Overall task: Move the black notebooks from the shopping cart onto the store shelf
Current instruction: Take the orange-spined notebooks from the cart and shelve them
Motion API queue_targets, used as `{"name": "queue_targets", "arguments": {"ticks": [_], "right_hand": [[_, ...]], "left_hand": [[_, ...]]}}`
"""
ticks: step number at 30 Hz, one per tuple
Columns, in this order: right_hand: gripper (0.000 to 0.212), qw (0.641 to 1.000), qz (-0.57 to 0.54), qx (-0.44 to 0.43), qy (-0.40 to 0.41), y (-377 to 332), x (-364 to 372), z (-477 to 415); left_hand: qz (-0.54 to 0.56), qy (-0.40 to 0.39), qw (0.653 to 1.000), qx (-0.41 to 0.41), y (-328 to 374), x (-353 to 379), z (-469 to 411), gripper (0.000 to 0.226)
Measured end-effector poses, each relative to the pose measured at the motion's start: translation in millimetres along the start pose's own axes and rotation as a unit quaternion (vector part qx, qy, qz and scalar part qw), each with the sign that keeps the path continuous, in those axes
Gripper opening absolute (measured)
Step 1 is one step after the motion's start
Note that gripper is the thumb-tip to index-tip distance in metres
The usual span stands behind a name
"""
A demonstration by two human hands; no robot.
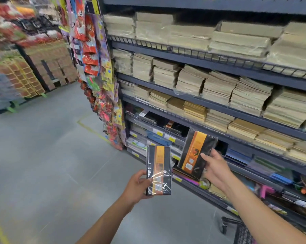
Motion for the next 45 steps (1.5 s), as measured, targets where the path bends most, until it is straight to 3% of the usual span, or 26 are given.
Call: {"name": "queue_targets", "arguments": {"ticks": [9, 19, 23, 36, 45], "right_hand": [[0.036, 0.999, -0.033, 0.024, 0.008, -9, -11, -53], [0.068, 0.998, 0.003, -0.016, 0.065, -33, -49, -67], [0.053, 0.996, 0.01, -0.027, 0.086, -36, -72, -69], [0.049, 0.985, -0.027, -0.059, 0.159, -4, -125, -119], [0.046, 0.971, -0.121, -0.108, 0.176, 86, -177, -203]], "left_hand": [[-0.04, -0.007, 0.999, 0.019, 48, 10, -50, 0.013], [-0.072, -0.053, 0.995, 0.042, 86, 64, -86, 0.013], [-0.094, -0.077, 0.991, 0.048, 95, 88, -103, 0.012], [-0.201, -0.114, 0.968, 0.096, 105, 127, -207, 0.021], [-0.23, -0.135, 0.957, 0.113, 57, 145, -325, 0.021]]}}
Point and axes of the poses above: each hand's wrist, its own z-axis away from the middle knuckle, its own x-axis out of the palm, y = z × x, the point moved 6 cm from there along -z, towards the middle knuckle, and after that the axes turned 10 degrees about -x, right-handed, at the moved point
